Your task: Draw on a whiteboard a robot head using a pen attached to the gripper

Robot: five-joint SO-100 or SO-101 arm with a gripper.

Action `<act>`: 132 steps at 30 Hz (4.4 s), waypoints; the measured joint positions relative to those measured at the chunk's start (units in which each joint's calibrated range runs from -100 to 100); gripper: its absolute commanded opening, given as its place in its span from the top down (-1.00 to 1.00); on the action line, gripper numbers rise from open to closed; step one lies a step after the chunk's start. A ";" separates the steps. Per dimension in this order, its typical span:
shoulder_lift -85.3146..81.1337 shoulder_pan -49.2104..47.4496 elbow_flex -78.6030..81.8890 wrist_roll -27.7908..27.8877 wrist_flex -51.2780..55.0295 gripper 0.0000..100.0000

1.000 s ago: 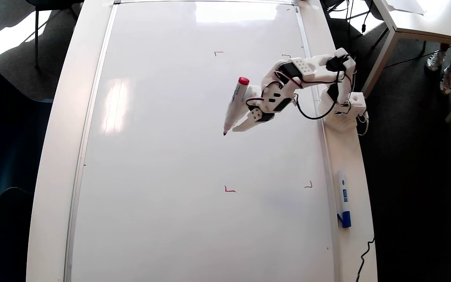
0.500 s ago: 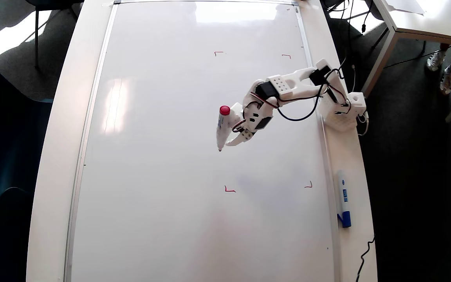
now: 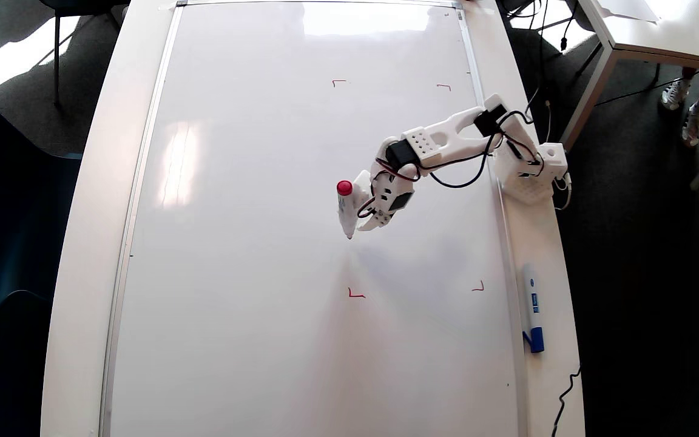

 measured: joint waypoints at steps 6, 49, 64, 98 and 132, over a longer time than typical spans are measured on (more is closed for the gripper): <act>0.34 0.00 0.00 0.00 -0.25 0.99; -29.82 -3.77 49.89 0.00 -5.66 0.99; -46.59 -4.83 73.46 0.00 -13.18 0.99; -69.29 3.09 97.12 0.21 -13.09 0.98; -73.70 48.19 102.33 19.71 -13.26 0.99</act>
